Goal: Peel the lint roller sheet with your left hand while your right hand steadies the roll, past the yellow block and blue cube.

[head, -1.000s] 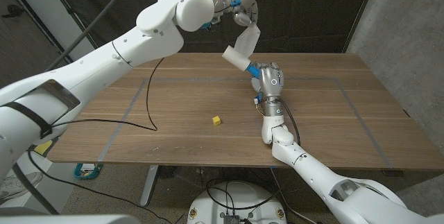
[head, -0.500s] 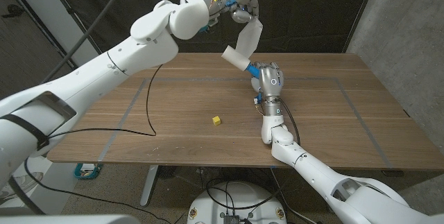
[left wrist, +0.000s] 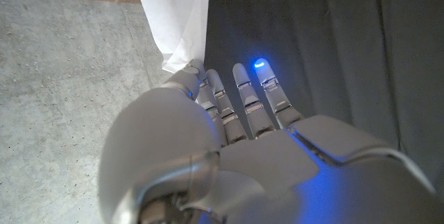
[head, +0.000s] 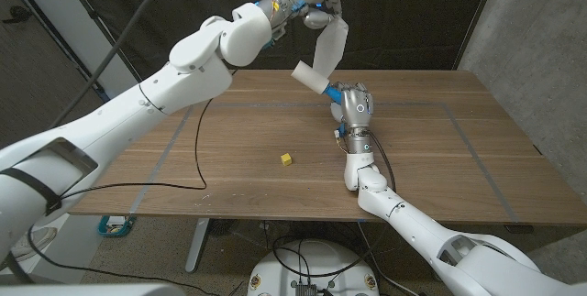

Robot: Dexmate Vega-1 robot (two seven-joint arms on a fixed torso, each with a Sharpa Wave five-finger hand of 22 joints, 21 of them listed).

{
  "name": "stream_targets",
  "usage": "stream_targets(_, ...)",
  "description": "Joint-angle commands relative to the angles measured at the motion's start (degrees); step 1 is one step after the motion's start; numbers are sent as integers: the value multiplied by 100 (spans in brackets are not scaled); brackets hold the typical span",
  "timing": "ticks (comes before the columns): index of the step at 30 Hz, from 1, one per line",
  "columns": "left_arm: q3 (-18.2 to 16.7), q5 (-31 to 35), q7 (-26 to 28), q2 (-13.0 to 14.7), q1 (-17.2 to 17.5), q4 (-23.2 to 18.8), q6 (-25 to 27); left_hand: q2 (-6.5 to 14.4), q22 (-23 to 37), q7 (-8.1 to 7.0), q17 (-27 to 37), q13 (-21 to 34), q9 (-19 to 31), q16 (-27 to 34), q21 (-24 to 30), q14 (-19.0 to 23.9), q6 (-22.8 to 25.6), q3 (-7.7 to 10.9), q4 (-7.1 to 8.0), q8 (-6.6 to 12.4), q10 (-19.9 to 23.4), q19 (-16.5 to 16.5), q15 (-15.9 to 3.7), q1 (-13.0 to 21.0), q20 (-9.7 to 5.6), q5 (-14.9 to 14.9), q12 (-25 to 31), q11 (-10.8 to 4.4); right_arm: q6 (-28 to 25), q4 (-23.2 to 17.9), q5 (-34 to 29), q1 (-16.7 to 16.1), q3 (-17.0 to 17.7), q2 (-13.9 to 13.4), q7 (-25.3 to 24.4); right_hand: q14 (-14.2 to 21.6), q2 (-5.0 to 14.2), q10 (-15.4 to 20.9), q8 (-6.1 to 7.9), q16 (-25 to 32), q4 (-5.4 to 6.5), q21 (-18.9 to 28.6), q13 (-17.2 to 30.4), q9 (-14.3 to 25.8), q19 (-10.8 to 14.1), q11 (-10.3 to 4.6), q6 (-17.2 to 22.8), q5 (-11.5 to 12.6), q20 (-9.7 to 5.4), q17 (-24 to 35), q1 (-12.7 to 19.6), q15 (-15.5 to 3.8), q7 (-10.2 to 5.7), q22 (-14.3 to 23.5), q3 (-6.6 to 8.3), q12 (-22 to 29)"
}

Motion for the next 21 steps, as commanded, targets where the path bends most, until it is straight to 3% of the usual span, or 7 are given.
stream_targets(1,-270,96,983,-14,544,-110,-190,20,-1,-75,28,5,1189,-21,27,21,49,152,84,699,39,-22,-591,-48,0,32,-24,-55,-22,-32,0,-29,-50,8,0,30,48,8,20,33,-13,29,-4,22,-20,-3,44,13,-821,30,-10,-459,13,11,34,29)
stream_targets(7,-373,27,1248,-37,694,-92,-336,15,-10,-80,44,-2,1172,-32,41,34,26,165,81,715,45,-9,-592,-86,-2,28,-42,-49,-88,-107,18,-72,-70,-10,0,29,48,6,16,32,-14,31,-9,19,-9,0,39,13,-828,30,-15,-459,5,10,37,29)
stream_targets(14,-424,-162,830,88,621,-170,-358,-78,-27,-201,31,-107,1066,-99,70,58,95,204,-6,766,67,12,-624,-140,-45,-2,-144,-90,-196,-214,98,-89,-178,-87,0,32,47,-10,18,33,-16,31,26,22,-11,-10,37,13,-825,30,-17,-459,2,10,38,48)
stream_targets(16,-451,-245,725,159,605,-166,-432,-390,-45,-247,-137,-386,787,-323,48,-150,-602,28,-52,360,-220,-83,-538,-499,-12,-115,-510,-19,-234,-232,130,-77,-228,-111,0,33,49,2,20,33,-18,32,-10,29,-12,-3,29,13,-819,30,-16,-459,-2,11,40,31)
stream_targets(18,-527,-422,693,218,634,-128,-572,-626,-60,-185,-338,-652,348,-457,-32,-375,-1403,-88,-97,-296,-466,-242,-436,-853,48,-117,-891,98,-283,-256,164,-67,-282,-127,0,33,49,0,21,34,-18,34,3,27,-7,-6,34,13,-826,30,-17,-459,5,11,40,39)
stream_targets(19,-538,-432,663,238,639,-141,-560,-662,-67,-332,-436,-785,129,-482,-93,-452,-1721,-99,-118,-596,-611,-335,-386,-993,107,-107,-1097,184,-305,-267,182,-60,-311,-139,0,34,49,-12,20,34,-19,32,29,26,-14,-2,33,13,-820,30,-17,-459,9,11,40,52)
stream_targets(21,-553,-440,651,255,651,-147,-561,-752,-69,-384,-517,-903,-61,-508,-149,-575,-2126,-169,-122,-898,-692,-416,-288,-1162,132,-110,-1265,159,-342,-279,206,-55,-338,-144,0,36,49,-6,19,34,-21,35,19,24,-6,-8,33,12,-828,30,-17,-459,0,11,42,49)
